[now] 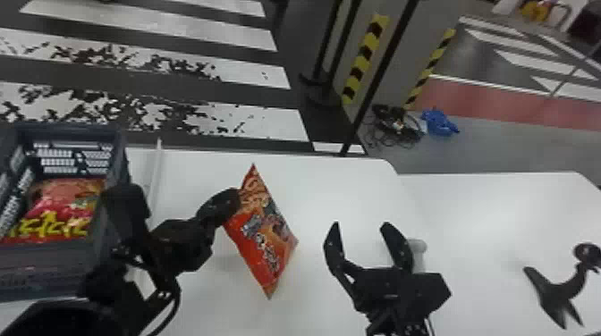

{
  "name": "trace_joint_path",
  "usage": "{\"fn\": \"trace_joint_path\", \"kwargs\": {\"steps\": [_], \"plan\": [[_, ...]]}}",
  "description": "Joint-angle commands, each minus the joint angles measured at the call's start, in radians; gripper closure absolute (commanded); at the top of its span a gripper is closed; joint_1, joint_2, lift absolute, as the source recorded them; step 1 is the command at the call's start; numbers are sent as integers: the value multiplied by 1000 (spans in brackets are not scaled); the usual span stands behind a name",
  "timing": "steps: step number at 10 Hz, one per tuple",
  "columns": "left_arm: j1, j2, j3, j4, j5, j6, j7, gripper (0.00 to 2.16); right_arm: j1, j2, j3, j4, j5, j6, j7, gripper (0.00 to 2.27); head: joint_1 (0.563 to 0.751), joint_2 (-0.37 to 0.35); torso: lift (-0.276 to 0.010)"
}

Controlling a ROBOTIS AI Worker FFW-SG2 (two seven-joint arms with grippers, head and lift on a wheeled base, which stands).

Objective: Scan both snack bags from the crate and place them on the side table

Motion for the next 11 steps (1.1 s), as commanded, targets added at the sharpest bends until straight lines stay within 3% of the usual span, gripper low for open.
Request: {"fn": "trace_joint_path", "kwargs": {"steps": [1, 4, 5, 6, 7, 10, 11], "plan": [[-4, -2, -34, 36, -35, -20, -3, 2142, -1, 1, 2, 0, 0, 0, 0, 66, 695, -350, -98], [-34, -3, -119, 59, -102, -17, -58, 2142, -1, 1, 7, 1, 0, 0, -2, 66, 695, -350, -98], [-37, -3, -148, 57, -154, -17, -55, 1899, 0, 1, 7, 0, -2, 0, -5, 66, 695, -350, -98], [-37, -2, -157, 55, -179, -17, -46, 880, 3, 1, 5, 0, -5, 0, -5, 66, 695, -350, -98], [-35, -2, -157, 54, -193, -14, -19, -2, 5, 1, 4, 0, -6, 0, -6, 66, 695, -350, -98], [-21, 8, -140, 25, -257, -8, 35, 33, 15, 1, 2, 0, -15, 0, -6, 66, 695, -350, -98], [-1, 12, -131, -27, -314, -14, 78, 33, 17, 1, 2, 0, -15, 0, -6, 66, 695, -350, -98]]}}
